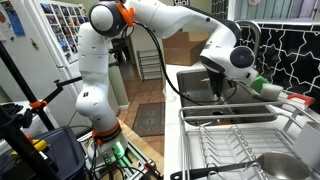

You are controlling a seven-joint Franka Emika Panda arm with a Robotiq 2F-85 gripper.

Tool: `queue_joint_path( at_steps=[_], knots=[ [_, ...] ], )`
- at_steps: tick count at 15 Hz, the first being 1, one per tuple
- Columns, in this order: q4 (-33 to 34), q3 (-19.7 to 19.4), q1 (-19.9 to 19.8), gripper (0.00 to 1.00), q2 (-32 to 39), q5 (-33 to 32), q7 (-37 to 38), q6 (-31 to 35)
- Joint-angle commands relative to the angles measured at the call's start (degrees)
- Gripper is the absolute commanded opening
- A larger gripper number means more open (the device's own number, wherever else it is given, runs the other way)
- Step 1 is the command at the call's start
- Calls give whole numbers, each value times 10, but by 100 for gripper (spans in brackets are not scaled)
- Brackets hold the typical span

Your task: Pick up the plate from the sink and rinse it with running water, put the plate on the dish rack

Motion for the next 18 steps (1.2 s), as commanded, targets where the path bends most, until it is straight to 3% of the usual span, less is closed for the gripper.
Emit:
queue_joint_path(
  at_steps=[1,6,18],
  knots=[
    [-4,2,-2,3,-11,-29,3,-43],
    [1,0,-5,3,-10,-94,-6,-117],
    [-3,1,1,3,-8,-69,65,-13]
  ],
)
